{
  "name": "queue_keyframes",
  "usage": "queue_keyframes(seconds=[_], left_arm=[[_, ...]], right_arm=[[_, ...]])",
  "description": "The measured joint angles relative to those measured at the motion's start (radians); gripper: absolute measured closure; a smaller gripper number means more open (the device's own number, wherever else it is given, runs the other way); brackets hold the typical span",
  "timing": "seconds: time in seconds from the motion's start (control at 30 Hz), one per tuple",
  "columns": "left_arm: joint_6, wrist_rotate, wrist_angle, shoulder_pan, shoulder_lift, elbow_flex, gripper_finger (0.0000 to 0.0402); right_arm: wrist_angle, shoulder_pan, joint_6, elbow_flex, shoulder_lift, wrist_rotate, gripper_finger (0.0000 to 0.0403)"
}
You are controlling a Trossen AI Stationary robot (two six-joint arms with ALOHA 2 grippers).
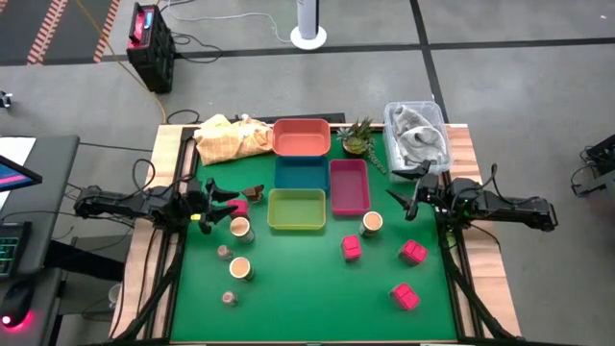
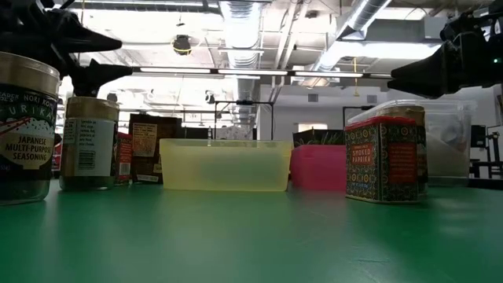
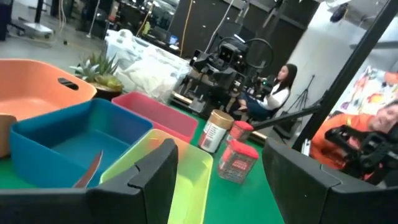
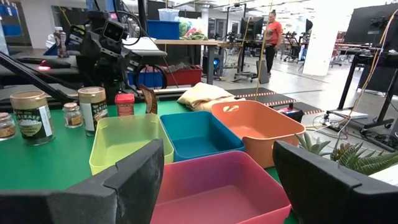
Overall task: Sort spices by type
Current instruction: Put the top left brown seasoning bottle into the yellow bin
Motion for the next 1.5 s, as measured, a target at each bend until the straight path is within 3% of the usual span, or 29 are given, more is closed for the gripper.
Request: queue_keyframes(seconds=[0.37,0.53,0.67,0.93,1.13,1.5], left_arm=[[0.06,-0.004,0.032,0.0,0.0,0.006,0.0178],[0.097,-0.008,-0.043,0.0,0.034,0.08,0.0178],[0.144,-0.023,-0.071,0.0,0.11,0.155,0.0178],[0.146,-0.051,-0.076,0.0,0.333,0.272,0.0178],[0.204,-0.051,-0.09,0.006,0.495,0.369,0.0178],[0.442,-0.051,-0.16,0.006,0.665,0.587,0.0178]], right_arm=[[0.019,0.0,0.012,0.0,0.0,0.0,0.0076],[0.111,0.002,0.181,0.0,0.0,0.0,0.0076],[0.12,0.003,0.35,0.0,0.001,-0.002,0.0076],[0.128,-0.006,0.471,0.0,0.0,0.019,0.0076],[0.115,0.043,0.481,0.0,0.007,-0.057,0.0076],[0.145,0.065,0.434,0.001,0.015,0.004,0.0076]])
